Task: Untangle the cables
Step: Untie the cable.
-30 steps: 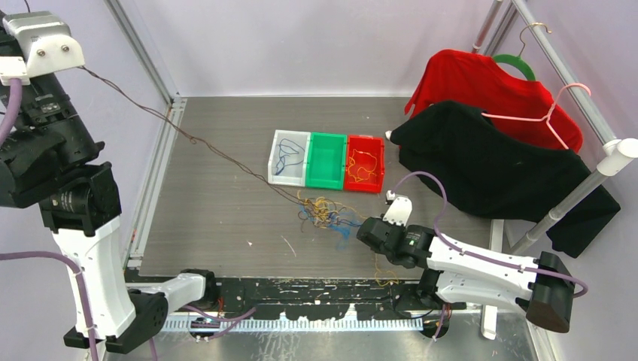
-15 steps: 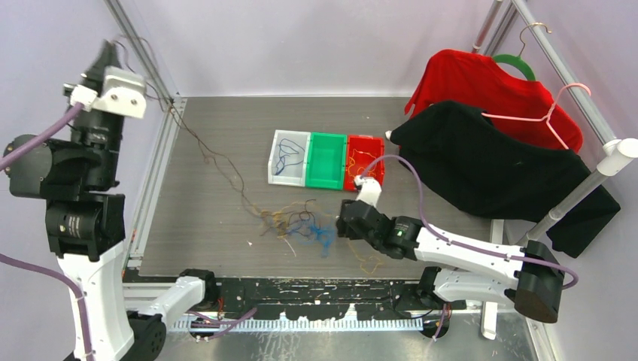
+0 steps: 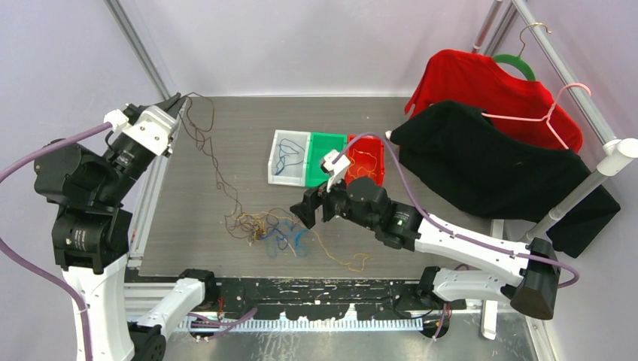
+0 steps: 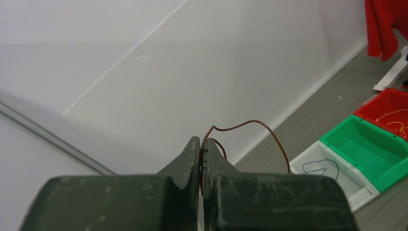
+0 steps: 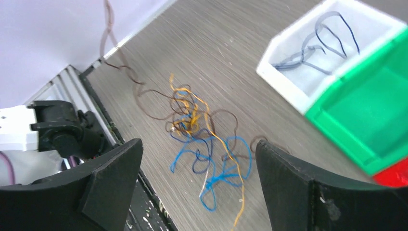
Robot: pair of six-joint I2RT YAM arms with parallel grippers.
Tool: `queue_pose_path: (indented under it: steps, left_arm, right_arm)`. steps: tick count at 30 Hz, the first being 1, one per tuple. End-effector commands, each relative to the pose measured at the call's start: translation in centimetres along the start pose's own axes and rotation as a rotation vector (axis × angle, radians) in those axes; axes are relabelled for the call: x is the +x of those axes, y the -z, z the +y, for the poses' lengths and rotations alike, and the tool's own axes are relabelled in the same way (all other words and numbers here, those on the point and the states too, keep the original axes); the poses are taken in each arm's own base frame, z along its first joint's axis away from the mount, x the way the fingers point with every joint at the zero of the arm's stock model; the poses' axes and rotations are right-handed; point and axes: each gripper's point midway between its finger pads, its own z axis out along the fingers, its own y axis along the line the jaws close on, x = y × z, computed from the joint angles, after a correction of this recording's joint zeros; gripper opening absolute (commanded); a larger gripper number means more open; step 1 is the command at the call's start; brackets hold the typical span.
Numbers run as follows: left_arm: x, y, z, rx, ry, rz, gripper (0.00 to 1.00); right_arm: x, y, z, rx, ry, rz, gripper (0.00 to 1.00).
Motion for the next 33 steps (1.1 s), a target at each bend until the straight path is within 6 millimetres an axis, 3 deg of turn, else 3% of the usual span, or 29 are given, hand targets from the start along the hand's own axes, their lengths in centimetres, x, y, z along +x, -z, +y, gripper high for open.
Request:
queue_pose_path:
  steps: [1, 8, 13, 19, 33]
  left_arm:
    - [-1.1, 0.4, -1.1, 0.049, 0.039, -0.05, 0.0]
    - [-1.5, 0.2, -1.4, 0.066, 0.076, -0.065, 0.0]
    - [-1.4, 0.4, -1.5, 0.066, 0.077, -0.062, 0.0]
    - [-1.2, 0.8, -2.4, 0.095, 0.089, -0.06, 0.0]
    - [-1.1, 0.7, -2.6, 0.104, 0.096, -0.057, 0.0]
  right_arm:
    - [-6.0, -0.3, 4.5, -0.203, 0.111, -0.149, 0.92]
    - [-10.1, -3.6, 10.0, -0.41, 0.079, -0.211, 0.93]
    - [-12.6, -6.0, 11.6, -0.447, 0.075, -0.273, 0.93]
    - [-16.8, -6.5, 12.6, -0.444, 0.12, -0.381, 0.91]
    - [-17.0, -9.5, 14.9, -0.539, 0.097, -0.347, 0.8]
